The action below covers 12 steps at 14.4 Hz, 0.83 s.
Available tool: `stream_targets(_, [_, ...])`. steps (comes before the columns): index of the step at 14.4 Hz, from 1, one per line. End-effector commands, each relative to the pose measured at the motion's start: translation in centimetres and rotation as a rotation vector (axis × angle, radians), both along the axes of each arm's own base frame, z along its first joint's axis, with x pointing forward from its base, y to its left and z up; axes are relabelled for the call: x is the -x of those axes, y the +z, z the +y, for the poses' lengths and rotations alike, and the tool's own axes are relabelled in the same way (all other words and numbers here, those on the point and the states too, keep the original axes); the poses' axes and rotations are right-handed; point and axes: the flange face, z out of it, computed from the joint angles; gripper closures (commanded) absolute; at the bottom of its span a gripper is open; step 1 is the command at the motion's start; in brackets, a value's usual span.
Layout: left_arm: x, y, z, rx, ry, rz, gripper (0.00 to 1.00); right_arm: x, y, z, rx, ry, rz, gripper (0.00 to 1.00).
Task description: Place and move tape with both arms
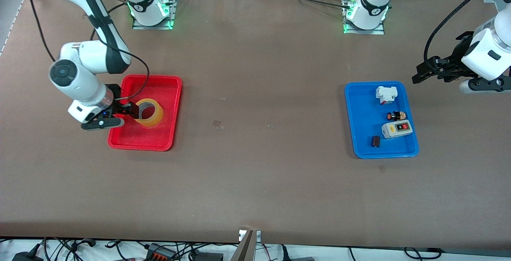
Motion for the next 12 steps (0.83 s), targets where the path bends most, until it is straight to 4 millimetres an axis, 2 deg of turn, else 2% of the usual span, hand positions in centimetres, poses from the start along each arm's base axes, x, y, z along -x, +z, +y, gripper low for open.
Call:
stream_targets(1, [0.9,0.5,0.1,-0.001,-0.017,-0.001,0.00,-0.9,7.8,-0.1,-0.004,-0.012,-0.011,0.02])
stream_targets(5, [0.9,0.5,0.1,-0.001,-0.017,-0.001,0.00,-1.1,17.9,-0.5,0.011,-0.043,-0.004,0.02])
stream_targets(8, [0.9,0.4,0.1,-0.002,-0.017,0.001,0.00,0.8,24.0,-0.6,-0.006,-0.066,0.012,0.02])
stream_targets(10, [0.9,0.4,0.1,-0.001,-0.017,0.001,0.00,2.4,26.5,-0.5,-0.018,-0.073,0.025,0.02])
stream_targets(12, [0.9,0.4,0.1,-0.002,-0.017,0.001,0.00,3.1,28.1,-0.4,-0.014,-0.075,0.060,0.01])
